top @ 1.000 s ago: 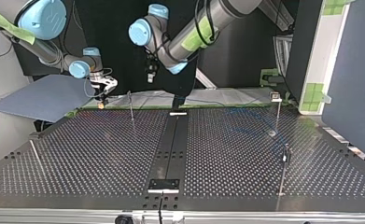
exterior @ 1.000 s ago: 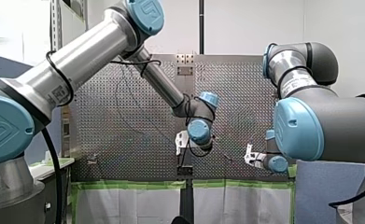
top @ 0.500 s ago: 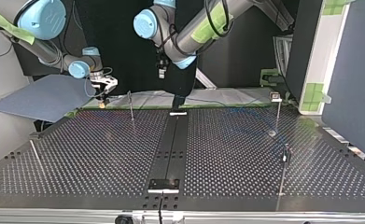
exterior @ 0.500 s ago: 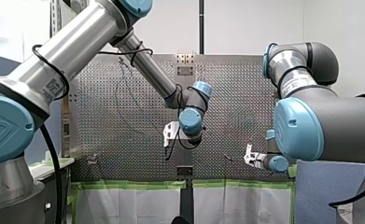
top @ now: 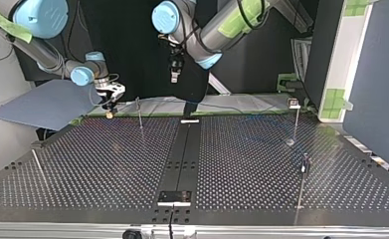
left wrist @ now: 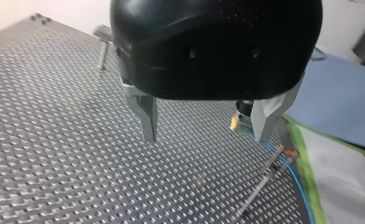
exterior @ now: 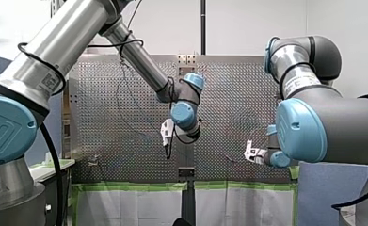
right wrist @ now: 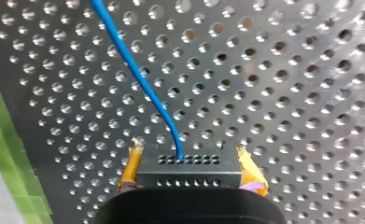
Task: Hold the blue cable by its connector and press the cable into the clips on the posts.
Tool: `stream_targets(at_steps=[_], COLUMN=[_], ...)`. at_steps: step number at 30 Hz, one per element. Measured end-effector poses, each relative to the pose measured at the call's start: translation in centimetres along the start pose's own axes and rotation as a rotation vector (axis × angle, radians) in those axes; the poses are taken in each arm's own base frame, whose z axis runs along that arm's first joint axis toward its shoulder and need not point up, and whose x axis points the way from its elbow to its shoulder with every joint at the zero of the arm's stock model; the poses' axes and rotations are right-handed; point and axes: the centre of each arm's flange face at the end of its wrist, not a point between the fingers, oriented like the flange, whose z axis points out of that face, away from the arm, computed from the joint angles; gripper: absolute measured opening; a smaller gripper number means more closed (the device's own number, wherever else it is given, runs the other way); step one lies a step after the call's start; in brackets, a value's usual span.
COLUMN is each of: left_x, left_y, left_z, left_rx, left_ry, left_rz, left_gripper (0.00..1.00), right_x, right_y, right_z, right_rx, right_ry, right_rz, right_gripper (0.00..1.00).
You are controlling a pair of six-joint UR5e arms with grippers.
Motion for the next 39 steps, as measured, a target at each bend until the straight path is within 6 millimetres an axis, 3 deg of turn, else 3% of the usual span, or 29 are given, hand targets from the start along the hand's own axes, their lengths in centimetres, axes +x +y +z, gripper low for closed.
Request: stream_targets(at_steps=[15, 26, 33, 39], left_x=[-3.2, -5.4, -6.3, -6.4], left_y=[2.5, 6.1, 8.3, 8.9], left_z=[-1.9, -3.0, -3.7, -5.7], left_rx=[0.106, 0.141, 0.149, 0.191], left_ry=[-0.048, -0.056, -0.058, -0.042], left_rz=[-0.198, -0.323, -0.333, -0.288], left_gripper=[0.99, 0.99, 0.99, 0.99], right_x=[5.4, 9.9, 13.3, 16.0], right_y=[-1.4, -4.3, -5.7, -7.0], right_z=[-1.7, -3.1, -3.9, -4.7], right_rx=[-0.030, -0.045, -0.072, -0.078], right_ry=[0.054, 0.084, 0.098, 0.102], right_rz=[-0.019, -0.030, -0.034, -0.034], right_gripper=[0.00, 0.00, 0.00, 0.00])
